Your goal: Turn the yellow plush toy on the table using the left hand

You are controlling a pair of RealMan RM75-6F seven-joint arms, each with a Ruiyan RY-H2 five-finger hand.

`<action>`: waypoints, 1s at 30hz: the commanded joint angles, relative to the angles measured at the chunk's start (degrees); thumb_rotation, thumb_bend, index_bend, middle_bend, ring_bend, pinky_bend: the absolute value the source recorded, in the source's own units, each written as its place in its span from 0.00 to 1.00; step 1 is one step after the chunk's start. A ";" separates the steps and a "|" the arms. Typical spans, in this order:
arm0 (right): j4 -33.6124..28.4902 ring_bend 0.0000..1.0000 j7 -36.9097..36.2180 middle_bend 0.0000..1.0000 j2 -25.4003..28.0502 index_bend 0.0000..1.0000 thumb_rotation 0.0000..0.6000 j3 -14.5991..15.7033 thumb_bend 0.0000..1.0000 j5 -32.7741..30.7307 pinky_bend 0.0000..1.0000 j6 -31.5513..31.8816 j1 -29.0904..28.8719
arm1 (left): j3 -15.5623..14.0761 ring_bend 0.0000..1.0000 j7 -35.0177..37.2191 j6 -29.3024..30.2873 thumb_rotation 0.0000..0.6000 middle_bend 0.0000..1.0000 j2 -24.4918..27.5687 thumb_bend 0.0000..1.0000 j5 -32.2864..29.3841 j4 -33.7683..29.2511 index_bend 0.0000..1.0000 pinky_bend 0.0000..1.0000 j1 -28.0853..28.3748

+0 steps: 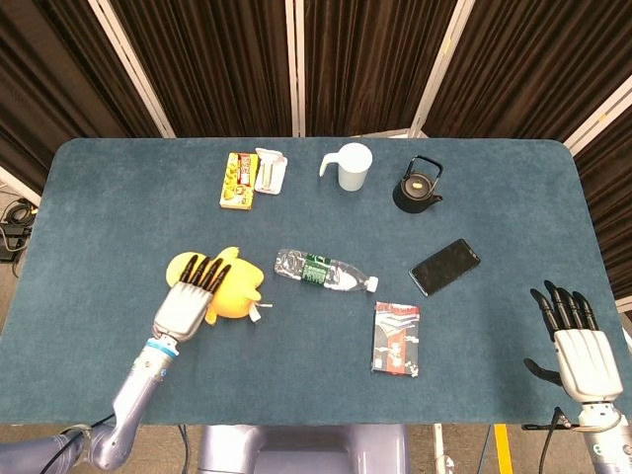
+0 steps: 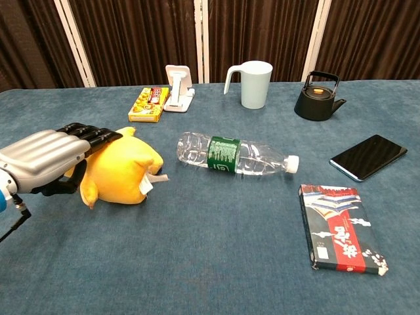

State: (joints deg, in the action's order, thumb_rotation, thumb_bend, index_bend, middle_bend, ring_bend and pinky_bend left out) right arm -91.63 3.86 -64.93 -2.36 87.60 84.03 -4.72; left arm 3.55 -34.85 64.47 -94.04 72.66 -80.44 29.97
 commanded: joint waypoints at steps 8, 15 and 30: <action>0.11 0.00 0.52 0.00 -0.28 0.00 1.00 0.10 0.02 -0.10 0.00 -0.35 -0.10 | 0.49 0.00 2.49 -0.84 1.00 0.00 1.15 1.00 -2.57 5.07 0.00 0.00 -1.02; 0.16 0.00 0.89 0.00 -0.46 0.00 1.00 0.11 0.02 -0.15 0.00 -0.52 -0.20 | 0.70 0.00 5.11 0.55 1.00 0.00 1.85 1.00 -2.43 7.00 0.00 0.00 -2.20; 0.27 0.00 1.54 0.00 -0.77 0.00 1.00 0.31 0.02 0.11 0.00 -0.46 -0.19 | 0.94 0.00 14.27 8.94 1.00 0.00 6.76 1.00 4.18 2.05 0.00 0.00 -5.60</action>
State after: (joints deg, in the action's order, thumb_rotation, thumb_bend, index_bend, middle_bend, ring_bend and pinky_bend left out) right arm -91.36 5.41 -65.71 -2.05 87.71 83.57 -4.91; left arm 4.49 -21.01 72.83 -87.70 76.41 -77.85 24.74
